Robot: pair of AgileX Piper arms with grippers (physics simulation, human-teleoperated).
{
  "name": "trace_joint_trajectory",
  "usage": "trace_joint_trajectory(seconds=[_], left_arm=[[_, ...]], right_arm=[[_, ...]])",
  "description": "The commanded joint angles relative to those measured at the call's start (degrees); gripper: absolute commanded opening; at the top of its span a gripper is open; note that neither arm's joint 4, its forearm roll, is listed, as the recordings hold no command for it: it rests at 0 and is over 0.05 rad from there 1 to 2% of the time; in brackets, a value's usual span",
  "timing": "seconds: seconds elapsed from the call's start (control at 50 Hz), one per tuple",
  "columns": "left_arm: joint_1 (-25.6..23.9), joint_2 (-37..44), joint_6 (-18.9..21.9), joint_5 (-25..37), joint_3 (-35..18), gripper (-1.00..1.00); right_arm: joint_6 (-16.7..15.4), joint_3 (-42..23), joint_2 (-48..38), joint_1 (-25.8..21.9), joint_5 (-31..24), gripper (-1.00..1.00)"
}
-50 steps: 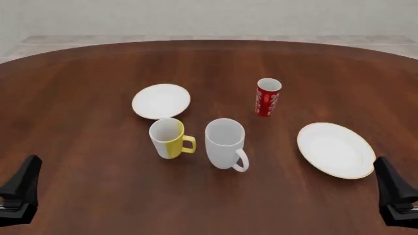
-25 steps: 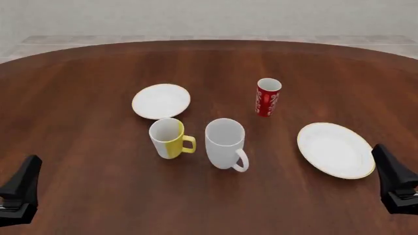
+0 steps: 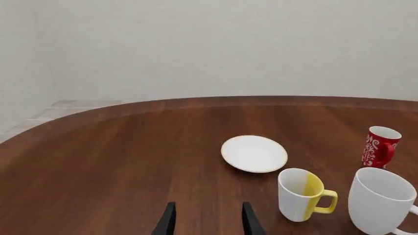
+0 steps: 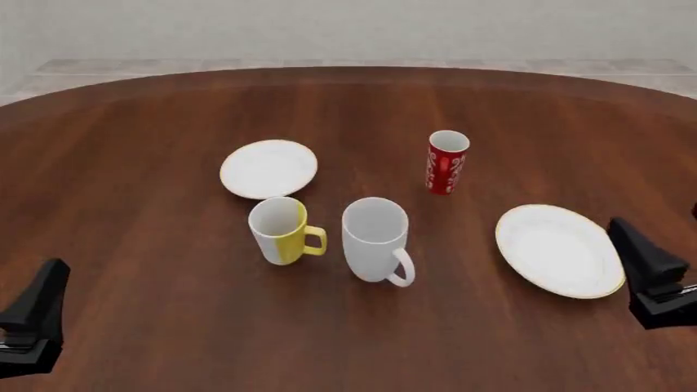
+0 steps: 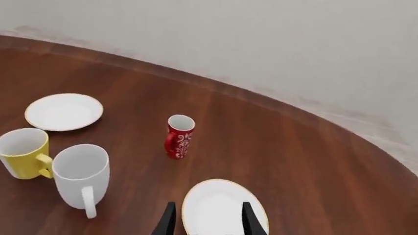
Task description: Put the white mug on the left plate.
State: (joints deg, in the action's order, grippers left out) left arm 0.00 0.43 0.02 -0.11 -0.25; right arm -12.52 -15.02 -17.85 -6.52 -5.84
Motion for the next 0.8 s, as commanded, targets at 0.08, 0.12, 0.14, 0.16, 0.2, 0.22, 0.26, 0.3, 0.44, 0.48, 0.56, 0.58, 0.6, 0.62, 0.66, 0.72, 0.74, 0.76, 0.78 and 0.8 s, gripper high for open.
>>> trace_joint_trajectory(seconds=[0.08, 0.12, 0.14, 0.16, 0.2, 0.22, 0.26, 0.3, 0.44, 0.48, 0.56, 0.58, 0.6, 0.62, 0.66, 0.72, 0.74, 0.76, 0.78, 0.8], left_arm=[[0.01, 0.01, 0.00, 0.00, 0.00, 1.00], [0.00, 0.00, 0.00, 0.00, 0.00, 1.00], [0.00, 0.00, 0.00, 0.00, 0.00, 1.00], [0.01, 0.00, 0.00, 0.00, 0.00, 1.00], [-0.01, 0.00, 0.00, 0.00, 0.00, 1.00], [0.02, -0.01, 0.01, 0.00, 0.00, 1.00], [0.01, 0.00, 0.00, 0.00, 0.00, 1.00], [0.00, 0.01, 0.00, 0.00, 0.00, 1.00], [-0.01, 0.00, 0.00, 0.00, 0.00, 1.00], [0.00, 0.00, 0.00, 0.00, 0.00, 1.00], [0.00, 0.01, 0.00, 0.00, 0.00, 1.00], [0.00, 0.00, 0.00, 0.00, 0.00, 1.00], [0.00, 0.00, 0.00, 0.00, 0.00, 1.00], [-0.01, 0.00, 0.01, 0.00, 0.00, 1.00], [0.00, 0.00, 0.00, 0.00, 0.00, 1.00], [0.00, 0.00, 0.00, 0.00, 0.00, 1.00], [0.01, 0.00, 0.00, 0.00, 0.00, 1.00], [0.00, 0.00, 0.00, 0.00, 0.00, 1.00], [0.00, 0.00, -0.01, 0.00, 0.00, 1.00], [-0.01, 0.01, -0.02, 0.00, 0.00, 1.00]], right_arm=[[-5.55, -3.85, -8.67, 0.19, 0.74, 1.00], [-3.41, -6.12, -10.66, -1.30, -0.37, 1.00], [-3.41, -6.14, -10.66, -1.30, -0.38, 1.00], [-3.69, -6.73, -12.02, -2.18, -0.60, 1.00], [-2.32, -7.99, -13.00, -2.75, -1.30, 1.00], [-2.71, -8.59, -13.30, -2.98, -1.64, 1.00], [-2.55, -9.76, -14.57, -3.88, -2.09, 1.00], [-2.53, -11.42, -15.55, -4.99, -2.40, 1.00], [-1.99, -14.03, -17.51, -6.67, -2.34, 1.00], [-1.62, -14.36, -18.59, -7.12, -1.94, 1.00], [-0.72, -15.16, -20.37, -8.05, -1.73, 1.00], [-0.58, -15.68, -21.37, -8.56, -1.68, 1.00], [-0.58, -15.69, -21.38, -8.56, -1.67, 1.00], [-1.01, -16.07, -22.03, -9.36, -1.52, 1.00], [-1.12, -16.39, -22.83, -10.06, -1.24, 1.00], [-0.98, -16.64, -23.92, -10.67, -0.75, 1.00], [-0.95, -16.66, -24.27, -10.83, -0.44, 1.00], [-1.31, -16.52, -24.74, -11.09, -0.08, 1.00], [-1.31, -16.43, -25.14, -11.42, 0.33, 1.00], [-1.17, -16.47, -25.44, -11.45, 0.52, 1.00]])
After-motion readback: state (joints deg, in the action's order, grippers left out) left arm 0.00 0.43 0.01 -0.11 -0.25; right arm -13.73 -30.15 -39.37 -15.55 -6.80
